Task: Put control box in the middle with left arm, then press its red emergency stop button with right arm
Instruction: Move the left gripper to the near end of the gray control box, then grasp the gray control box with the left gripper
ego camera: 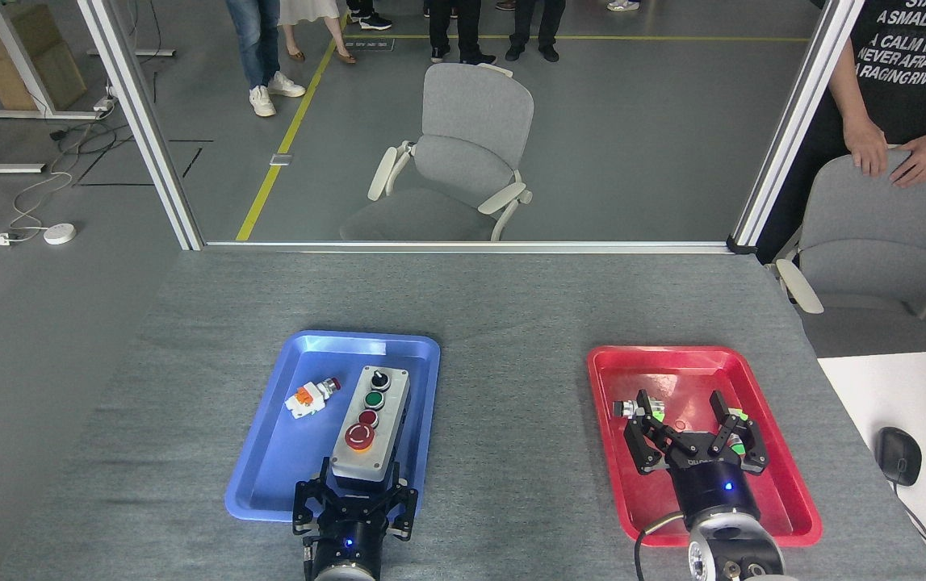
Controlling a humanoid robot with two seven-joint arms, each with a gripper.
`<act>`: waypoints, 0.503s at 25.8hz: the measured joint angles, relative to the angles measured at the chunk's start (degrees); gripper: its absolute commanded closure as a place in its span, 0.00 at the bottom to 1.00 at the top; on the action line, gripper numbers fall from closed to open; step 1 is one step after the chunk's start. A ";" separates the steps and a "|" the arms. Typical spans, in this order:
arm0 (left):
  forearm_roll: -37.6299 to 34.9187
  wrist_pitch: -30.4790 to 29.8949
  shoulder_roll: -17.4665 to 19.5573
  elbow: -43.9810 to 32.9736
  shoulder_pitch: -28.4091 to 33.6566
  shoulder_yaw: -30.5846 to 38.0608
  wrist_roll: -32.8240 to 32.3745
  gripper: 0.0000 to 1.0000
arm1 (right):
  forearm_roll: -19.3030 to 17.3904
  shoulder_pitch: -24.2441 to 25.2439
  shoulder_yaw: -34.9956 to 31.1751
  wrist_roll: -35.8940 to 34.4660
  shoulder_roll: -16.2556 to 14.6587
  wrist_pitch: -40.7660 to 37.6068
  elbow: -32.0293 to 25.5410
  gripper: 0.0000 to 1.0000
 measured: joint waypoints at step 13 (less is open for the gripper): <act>2.71 -0.07 -0.95 9.41 -6.88 0.15 0.08 0.01 | 0.00 -0.07 -0.13 -0.09 -0.06 0.10 0.52 0.01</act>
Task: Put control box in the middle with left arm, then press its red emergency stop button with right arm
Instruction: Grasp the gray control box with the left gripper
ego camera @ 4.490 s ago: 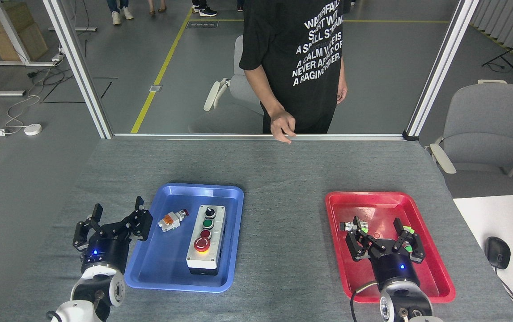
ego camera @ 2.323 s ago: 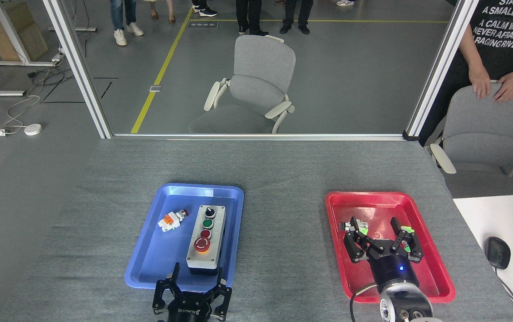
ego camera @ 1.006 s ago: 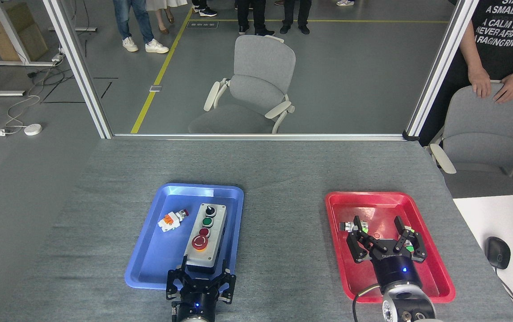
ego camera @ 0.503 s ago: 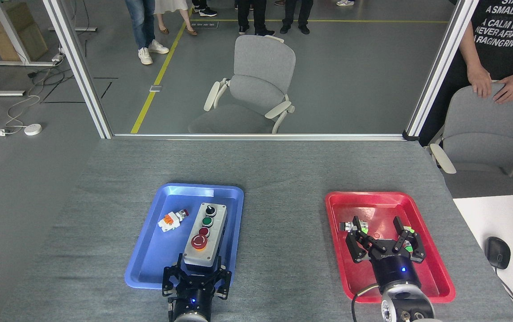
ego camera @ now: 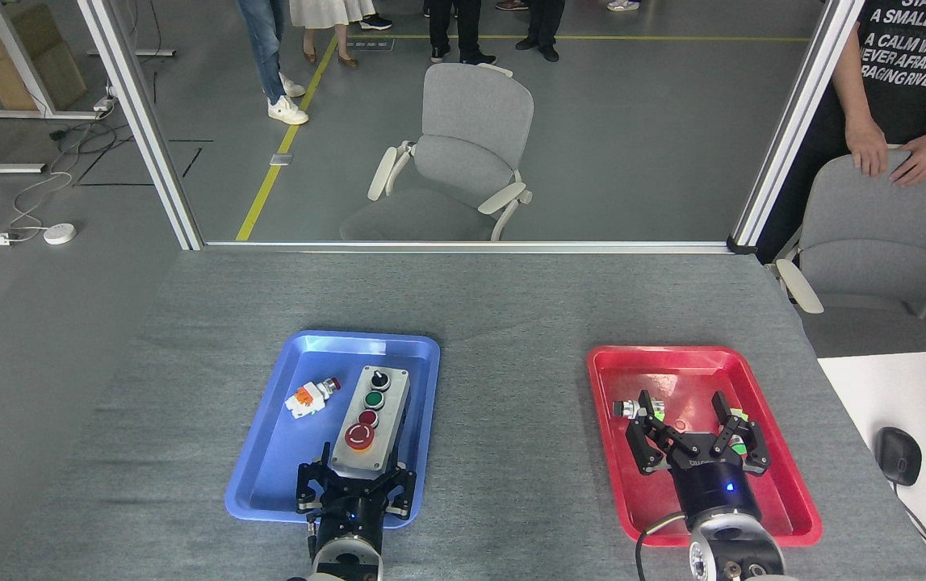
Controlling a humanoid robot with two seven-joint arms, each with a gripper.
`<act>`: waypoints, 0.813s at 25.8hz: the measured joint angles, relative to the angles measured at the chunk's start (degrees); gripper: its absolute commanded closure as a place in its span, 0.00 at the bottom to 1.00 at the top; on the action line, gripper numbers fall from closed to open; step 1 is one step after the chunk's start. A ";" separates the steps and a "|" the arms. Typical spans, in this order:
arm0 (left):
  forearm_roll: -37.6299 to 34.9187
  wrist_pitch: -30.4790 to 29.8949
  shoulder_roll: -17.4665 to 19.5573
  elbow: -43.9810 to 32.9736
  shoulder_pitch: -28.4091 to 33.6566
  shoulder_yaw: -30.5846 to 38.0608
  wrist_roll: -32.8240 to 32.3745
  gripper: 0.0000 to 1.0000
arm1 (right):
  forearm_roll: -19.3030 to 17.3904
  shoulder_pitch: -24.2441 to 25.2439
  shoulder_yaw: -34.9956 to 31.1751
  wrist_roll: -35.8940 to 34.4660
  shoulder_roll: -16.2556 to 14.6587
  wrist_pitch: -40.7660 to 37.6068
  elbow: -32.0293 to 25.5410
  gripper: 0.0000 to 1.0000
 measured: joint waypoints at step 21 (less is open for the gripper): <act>3.18 -0.92 0.63 3.25 -4.32 -0.36 -0.04 1.00 | 0.18 -0.16 0.00 -0.04 0.16 -0.31 -0.13 0.01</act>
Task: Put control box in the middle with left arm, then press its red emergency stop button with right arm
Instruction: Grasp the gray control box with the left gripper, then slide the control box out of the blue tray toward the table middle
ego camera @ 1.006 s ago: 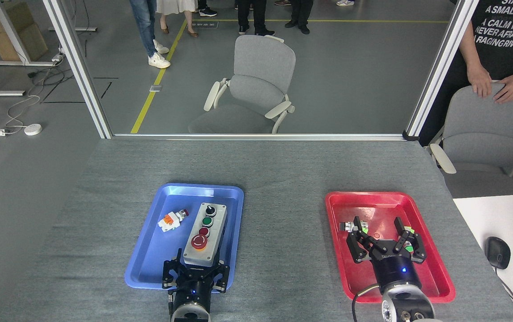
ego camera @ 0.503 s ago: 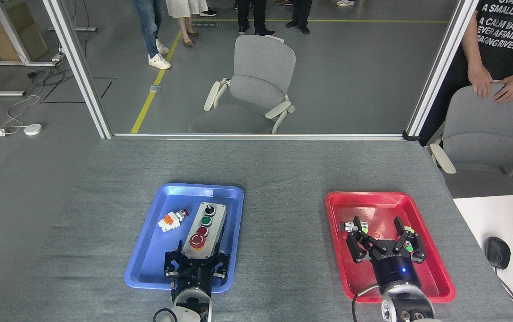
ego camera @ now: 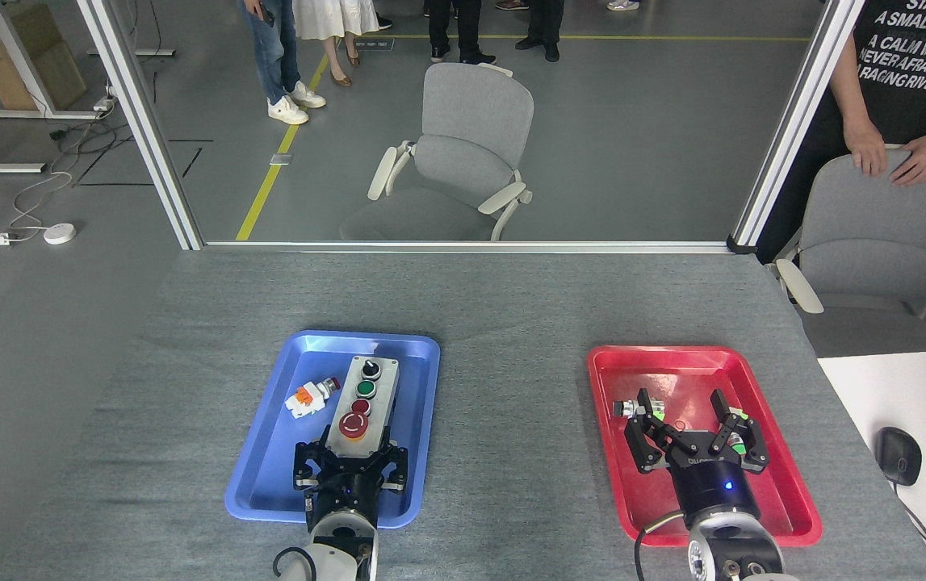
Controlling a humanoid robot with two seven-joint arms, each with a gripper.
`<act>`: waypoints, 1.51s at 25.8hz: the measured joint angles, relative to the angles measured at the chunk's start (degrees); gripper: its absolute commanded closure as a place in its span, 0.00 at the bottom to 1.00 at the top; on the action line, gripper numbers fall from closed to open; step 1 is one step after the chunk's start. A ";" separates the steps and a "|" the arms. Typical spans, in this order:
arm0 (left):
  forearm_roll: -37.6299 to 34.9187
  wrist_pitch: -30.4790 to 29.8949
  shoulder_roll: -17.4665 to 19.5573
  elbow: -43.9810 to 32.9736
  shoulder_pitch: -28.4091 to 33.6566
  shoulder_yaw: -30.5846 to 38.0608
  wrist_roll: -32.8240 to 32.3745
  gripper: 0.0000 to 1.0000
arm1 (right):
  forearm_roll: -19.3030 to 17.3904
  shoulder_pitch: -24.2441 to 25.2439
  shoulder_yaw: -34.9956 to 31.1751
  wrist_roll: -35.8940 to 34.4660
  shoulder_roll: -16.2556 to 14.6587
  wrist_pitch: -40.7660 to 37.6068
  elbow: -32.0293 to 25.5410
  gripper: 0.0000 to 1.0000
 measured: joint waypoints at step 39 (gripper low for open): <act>7.20 -5.14 -4.73 -1.23 -5.56 -27.64 -1.44 1.00 | -0.21 0.16 0.08 1.16 -0.81 0.09 -0.56 0.01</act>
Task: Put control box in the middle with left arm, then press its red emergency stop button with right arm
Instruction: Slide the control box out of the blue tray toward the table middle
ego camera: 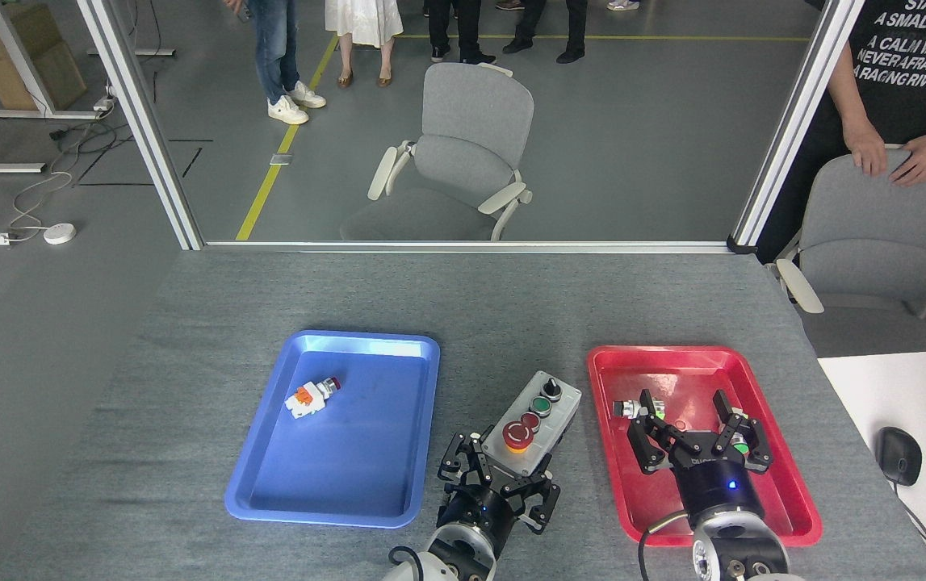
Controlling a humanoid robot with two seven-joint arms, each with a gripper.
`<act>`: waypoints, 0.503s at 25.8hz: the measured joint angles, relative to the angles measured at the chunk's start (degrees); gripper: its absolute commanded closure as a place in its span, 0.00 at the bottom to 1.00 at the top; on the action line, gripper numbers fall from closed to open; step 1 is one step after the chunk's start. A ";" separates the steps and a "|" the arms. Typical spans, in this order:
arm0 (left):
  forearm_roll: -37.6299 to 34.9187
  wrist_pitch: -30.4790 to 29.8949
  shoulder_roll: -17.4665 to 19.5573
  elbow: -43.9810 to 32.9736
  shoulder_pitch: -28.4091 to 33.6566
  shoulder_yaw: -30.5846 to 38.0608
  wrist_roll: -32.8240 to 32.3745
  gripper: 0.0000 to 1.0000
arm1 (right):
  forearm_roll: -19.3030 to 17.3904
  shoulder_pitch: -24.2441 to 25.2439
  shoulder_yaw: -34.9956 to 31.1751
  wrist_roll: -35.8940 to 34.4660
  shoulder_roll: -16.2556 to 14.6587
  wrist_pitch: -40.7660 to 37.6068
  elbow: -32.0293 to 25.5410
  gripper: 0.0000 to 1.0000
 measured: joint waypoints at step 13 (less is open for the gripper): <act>0.02 -2.31 -0.04 3.07 -1.41 -2.89 -1.10 0.62 | -0.11 0.31 0.08 -0.34 -0.36 0.18 -0.01 0.02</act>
